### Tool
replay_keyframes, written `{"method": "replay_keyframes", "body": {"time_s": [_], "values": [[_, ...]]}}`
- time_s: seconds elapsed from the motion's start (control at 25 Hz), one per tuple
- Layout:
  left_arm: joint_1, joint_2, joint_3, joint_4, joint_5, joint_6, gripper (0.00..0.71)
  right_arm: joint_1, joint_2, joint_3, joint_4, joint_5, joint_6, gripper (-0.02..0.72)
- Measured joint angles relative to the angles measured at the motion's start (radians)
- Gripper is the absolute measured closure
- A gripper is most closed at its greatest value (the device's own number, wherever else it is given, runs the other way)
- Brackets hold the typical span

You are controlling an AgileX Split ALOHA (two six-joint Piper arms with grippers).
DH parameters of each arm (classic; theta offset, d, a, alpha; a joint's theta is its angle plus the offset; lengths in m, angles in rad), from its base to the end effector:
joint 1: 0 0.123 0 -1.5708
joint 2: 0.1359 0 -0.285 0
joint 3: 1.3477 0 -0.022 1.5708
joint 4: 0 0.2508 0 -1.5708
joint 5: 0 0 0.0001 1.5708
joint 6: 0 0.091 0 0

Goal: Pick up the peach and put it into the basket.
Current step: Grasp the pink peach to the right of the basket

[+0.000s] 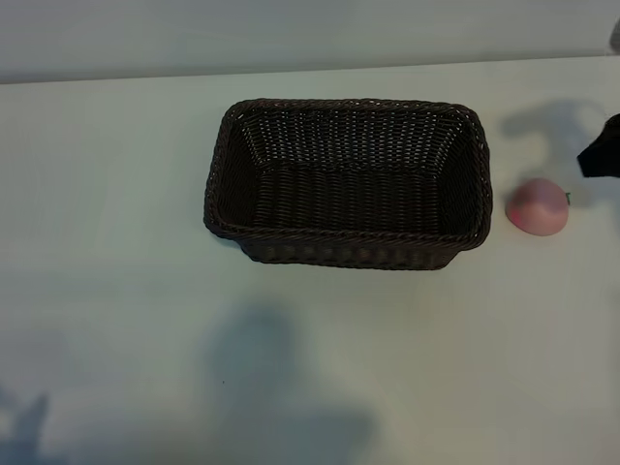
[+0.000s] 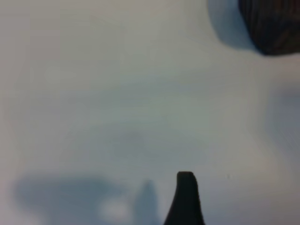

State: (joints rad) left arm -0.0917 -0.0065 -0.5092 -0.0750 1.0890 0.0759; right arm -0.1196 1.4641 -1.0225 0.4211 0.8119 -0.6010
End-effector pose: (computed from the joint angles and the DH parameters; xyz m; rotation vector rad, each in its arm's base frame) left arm -0.0087 -0.0053 0.2777 0.1775 2.0484 -0.0997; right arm 0.2901 -0.0076 0.2632 -0.3304 2.6097 0.2640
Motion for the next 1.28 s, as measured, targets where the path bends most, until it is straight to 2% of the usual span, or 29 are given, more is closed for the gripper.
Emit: {"method": "replay_keyframes", "body": {"time_s": [0.32, 0.48, 0.68, 1.04, 1.12, 1.2, 1.28], "values": [[0.0, -0.002, 0.008, -0.001, 0.002, 0.0, 0.119, 0.0, 0.146, 0.0, 0.0, -0.14, 0.004, 0.133], [0.0, -0.002, 0.008, -0.001, 0.002, 0.0, 0.119, 0.004, 0.221, 0.0, 0.001, -0.183, -0.002, 0.133], [0.0, -0.002, 0.008, -0.001, 0.001, 0.0, 0.119, 0.054, 0.306, 0.0, 0.008, -0.229, -0.028, 0.133], [0.0, -0.002, 0.008, -0.001, -0.001, 0.0, 0.12, 0.125, 0.419, 0.0, 0.016, -0.385, -0.025, 0.135], [0.0, -0.002, 0.008, -0.001, -0.001, 0.0, 0.12, 0.125, 0.432, 0.0, 0.014, -0.408, -0.012, 0.163], [0.0, -0.002, 0.008, -0.001, -0.001, 0.0, 0.12, 0.125, 0.441, 0.0, 0.006, -0.425, 0.012, 0.222], [0.0, -0.002, 0.008, -0.001, -0.001, 0.0, 0.12, 0.125, 0.441, 0.0, -0.002, -0.433, 0.054, 0.343]]}}
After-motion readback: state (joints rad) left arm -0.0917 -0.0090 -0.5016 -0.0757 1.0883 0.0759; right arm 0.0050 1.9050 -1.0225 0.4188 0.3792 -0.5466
